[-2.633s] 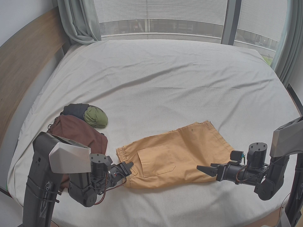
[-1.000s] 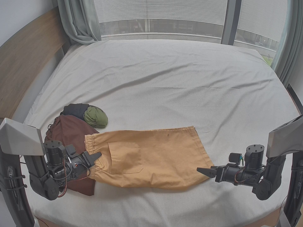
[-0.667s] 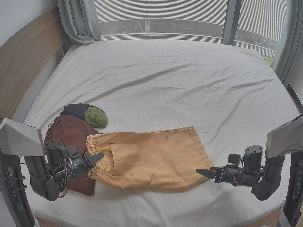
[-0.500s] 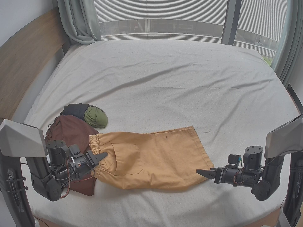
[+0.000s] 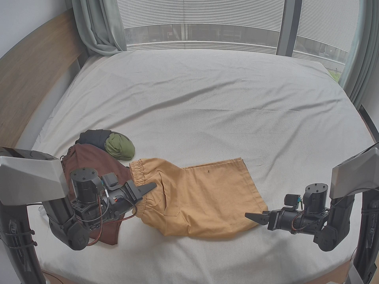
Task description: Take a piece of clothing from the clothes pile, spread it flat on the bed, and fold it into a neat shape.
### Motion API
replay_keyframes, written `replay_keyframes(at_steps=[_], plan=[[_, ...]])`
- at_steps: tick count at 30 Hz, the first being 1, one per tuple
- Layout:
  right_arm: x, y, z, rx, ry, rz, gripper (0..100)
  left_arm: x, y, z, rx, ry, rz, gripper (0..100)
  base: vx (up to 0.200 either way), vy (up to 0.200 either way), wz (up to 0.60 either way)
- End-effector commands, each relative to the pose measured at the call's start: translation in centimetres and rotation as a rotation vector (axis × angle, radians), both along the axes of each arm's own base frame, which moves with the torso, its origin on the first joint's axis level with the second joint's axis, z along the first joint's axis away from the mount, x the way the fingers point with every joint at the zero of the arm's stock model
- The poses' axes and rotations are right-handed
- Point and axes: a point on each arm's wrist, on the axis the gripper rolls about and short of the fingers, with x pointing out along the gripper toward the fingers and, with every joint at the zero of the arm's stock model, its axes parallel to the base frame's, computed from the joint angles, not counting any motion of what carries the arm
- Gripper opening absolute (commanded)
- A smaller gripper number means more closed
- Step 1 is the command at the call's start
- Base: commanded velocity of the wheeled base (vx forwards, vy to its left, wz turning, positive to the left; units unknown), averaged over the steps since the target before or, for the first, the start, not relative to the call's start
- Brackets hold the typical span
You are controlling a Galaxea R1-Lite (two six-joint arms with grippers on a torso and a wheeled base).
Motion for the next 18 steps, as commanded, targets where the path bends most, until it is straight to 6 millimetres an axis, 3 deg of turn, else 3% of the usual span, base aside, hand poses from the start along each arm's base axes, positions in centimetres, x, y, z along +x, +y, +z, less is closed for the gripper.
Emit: replay_keyframes(at_steps=[1, 18], plan=[[0.0, 0.0, 0.0, 0.000, 0.001, 0.000, 100, 0.3, -1.0, 0.4, -0.009, -0.019, -0.021, 0, 0.000, 0.000, 0.00], [0.2, -0.2, 0.3, 0.006, -0.012, -0.010, 100, 1.2, -4.9, 1.5, -0.057, -0.028, -0.108, 0, 0.000, 0.000, 0.00]])
